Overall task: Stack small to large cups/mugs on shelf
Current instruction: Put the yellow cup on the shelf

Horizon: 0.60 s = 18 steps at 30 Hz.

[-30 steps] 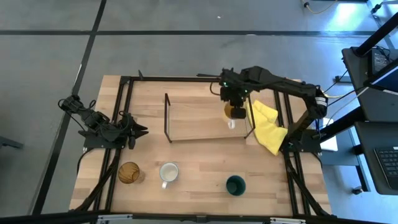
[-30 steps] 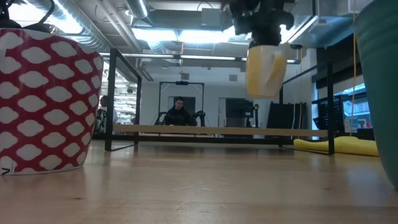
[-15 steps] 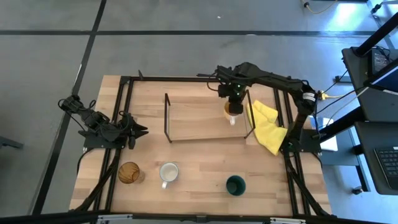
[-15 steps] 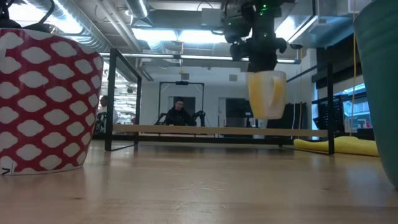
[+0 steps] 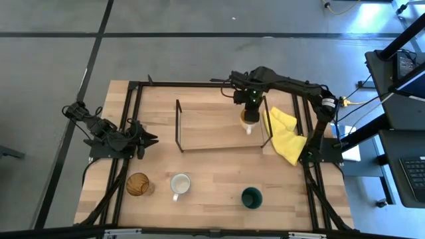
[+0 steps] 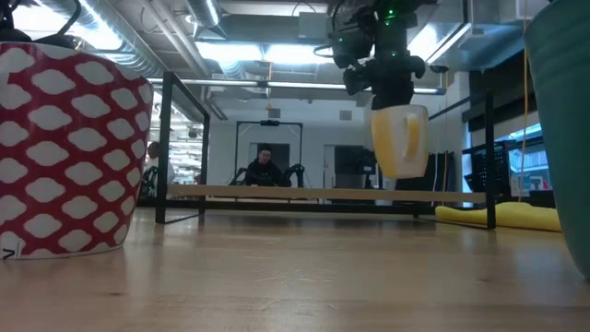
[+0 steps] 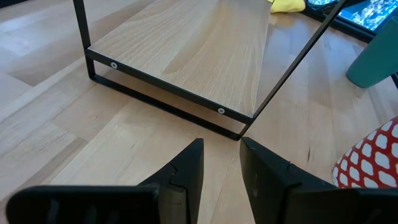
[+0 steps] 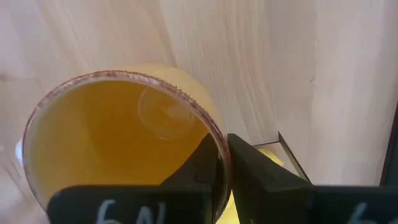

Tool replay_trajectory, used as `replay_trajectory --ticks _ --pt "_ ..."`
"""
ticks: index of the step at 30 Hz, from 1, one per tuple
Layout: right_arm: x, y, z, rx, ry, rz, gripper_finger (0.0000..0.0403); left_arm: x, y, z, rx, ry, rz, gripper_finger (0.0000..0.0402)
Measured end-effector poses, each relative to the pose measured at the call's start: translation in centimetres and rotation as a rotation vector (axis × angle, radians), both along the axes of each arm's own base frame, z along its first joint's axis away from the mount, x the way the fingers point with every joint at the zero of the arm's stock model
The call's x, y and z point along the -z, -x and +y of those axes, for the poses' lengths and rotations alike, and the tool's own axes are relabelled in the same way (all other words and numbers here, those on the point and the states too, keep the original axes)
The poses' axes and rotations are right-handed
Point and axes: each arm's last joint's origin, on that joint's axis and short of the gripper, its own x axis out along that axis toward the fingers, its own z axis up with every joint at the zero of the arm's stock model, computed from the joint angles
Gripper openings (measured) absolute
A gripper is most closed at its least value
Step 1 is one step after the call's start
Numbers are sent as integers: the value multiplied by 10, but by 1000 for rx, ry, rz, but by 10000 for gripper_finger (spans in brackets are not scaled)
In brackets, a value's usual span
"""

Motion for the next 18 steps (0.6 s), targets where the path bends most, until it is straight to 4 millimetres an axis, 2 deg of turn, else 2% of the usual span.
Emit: replay_trajectory --ticks 12,18 --pt "0 1 -4 2 1 -3 35 0 0 0 0 0 0 98" --pt "11 -3 -7 5 -12 24 36 0 0 0 0 0 0 99"
